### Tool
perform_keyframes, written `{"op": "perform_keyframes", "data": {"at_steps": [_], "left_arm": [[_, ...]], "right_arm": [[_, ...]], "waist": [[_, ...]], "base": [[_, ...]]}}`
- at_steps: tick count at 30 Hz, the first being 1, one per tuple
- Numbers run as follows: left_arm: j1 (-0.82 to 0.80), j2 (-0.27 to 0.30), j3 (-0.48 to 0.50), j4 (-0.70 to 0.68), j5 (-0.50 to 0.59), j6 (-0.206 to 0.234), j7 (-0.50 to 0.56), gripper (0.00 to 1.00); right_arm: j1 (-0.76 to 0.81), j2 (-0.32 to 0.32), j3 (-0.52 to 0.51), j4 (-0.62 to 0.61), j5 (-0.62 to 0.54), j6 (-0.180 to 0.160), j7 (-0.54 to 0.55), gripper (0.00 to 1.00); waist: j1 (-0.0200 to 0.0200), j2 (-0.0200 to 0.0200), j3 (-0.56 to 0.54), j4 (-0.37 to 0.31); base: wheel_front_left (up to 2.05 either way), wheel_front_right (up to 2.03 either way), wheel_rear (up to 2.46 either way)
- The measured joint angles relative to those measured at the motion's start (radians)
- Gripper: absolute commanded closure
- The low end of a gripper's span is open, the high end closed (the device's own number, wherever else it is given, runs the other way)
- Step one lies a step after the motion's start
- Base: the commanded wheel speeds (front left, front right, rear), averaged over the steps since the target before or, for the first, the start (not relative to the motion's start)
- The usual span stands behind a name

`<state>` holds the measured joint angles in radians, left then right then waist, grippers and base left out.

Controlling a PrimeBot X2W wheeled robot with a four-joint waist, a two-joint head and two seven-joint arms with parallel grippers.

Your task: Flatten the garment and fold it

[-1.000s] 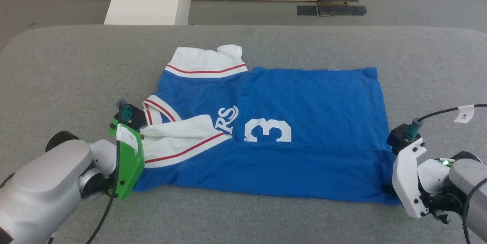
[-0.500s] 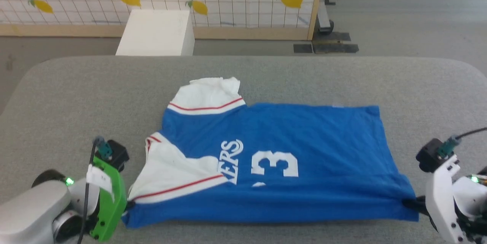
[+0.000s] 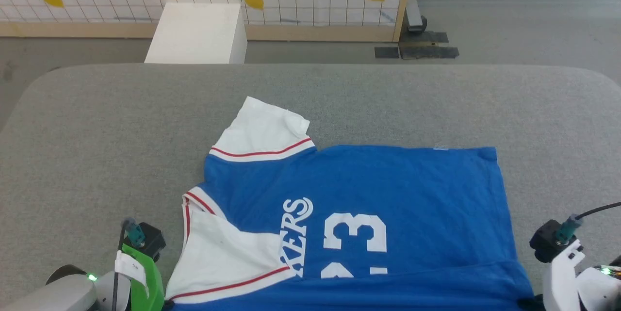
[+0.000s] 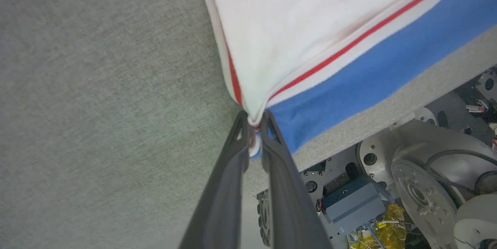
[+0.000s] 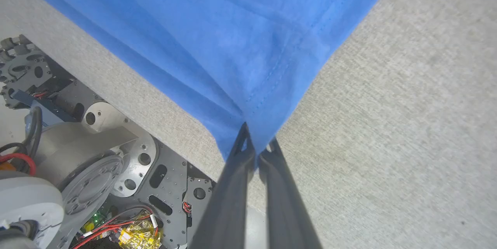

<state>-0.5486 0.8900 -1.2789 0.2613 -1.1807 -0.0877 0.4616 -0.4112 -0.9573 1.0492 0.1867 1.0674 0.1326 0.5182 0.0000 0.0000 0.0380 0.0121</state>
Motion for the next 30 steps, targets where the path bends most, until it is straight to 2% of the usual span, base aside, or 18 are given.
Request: {"op": "perform_keyframes", "data": {"at_steps": [4,5,6,7,12,15,19,22,25,30], "left_arm": [[0.0,-0.028,0.005,0.049,0.0,0.001,-0.023,1.0],[0.0,-0.033,0.006,0.056,0.0,0.001,-0.023,1.0],[-0.001,-0.035,0.006,0.06,0.005,0.0,-0.024,0.44],[-0.002,-0.037,0.005,0.063,0.024,0.0,-0.036,0.0],[-0.004,-0.024,0.022,0.046,0.046,0.002,-0.103,0.0],[-0.026,0.011,0.076,-0.004,0.049,0.023,-0.171,0.0],[-0.111,0.06,0.127,-0.028,0.141,0.069,-0.258,0.0],[-0.171,0.059,0.157,-0.023,0.212,0.115,-0.32,0.0],[-0.228,0.021,0.184,-0.001,0.255,0.143,-0.384,0.0],[-0.332,-0.039,0.208,0.071,0.329,0.151,-0.447,0.0]], "right_arm": [[0.006,0.055,-0.003,0.054,-0.037,0.0,-0.011,1.0],[0.008,0.064,-0.003,0.061,-0.04,0.0,-0.018,0.54],[0.011,0.072,-0.006,0.067,-0.043,0.0,-0.026,0.0],[0.015,0.079,-0.014,0.073,-0.05,0.0,-0.044,0.0],[0.023,0.078,-0.075,0.063,-0.085,0.0,-0.149,0.0],[0.025,0.06,-0.15,0.036,-0.129,0.0,-0.246,0.0],[0.04,0.08,-0.341,0.038,-0.233,0.0,-0.41,0.0],[0.069,0.143,-0.49,0.04,-0.341,0.0,-0.495,0.0],[0.126,0.236,-0.654,0.002,-0.454,0.0,-0.56,0.0],[0.211,0.423,-0.924,-0.13,-0.638,0.0,-0.641,0.0]], "waist": [[0.0,0.0,0.023,-0.002],[0.0,0.0001,0.026,-0.001],[0.0,0.0001,0.026,0.0],[0.0,0.0,0.024,0.0],[0.0,0.0,-0.005,0.002],[0.0,0.0,-0.027,0.002],[0.0,0.0,-0.043,-0.005],[0.0,0.0,-0.041,-0.019],[0.0,0.0,-0.026,-0.033],[0.0,0.0,0.018,-0.054]], "base": [[0.0,0.0,0.0],[0.0,0.0,0.0],[0.0,0.0,0.0],[0.0,0.0,0.0],[0.0,0.0,0.0],[0.0,0.0,0.0],[0.0,0.0,0.0],[0.0,0.0,0.0],[0.0,0.0,0.0],[0.0,0.0,0.0]]}}
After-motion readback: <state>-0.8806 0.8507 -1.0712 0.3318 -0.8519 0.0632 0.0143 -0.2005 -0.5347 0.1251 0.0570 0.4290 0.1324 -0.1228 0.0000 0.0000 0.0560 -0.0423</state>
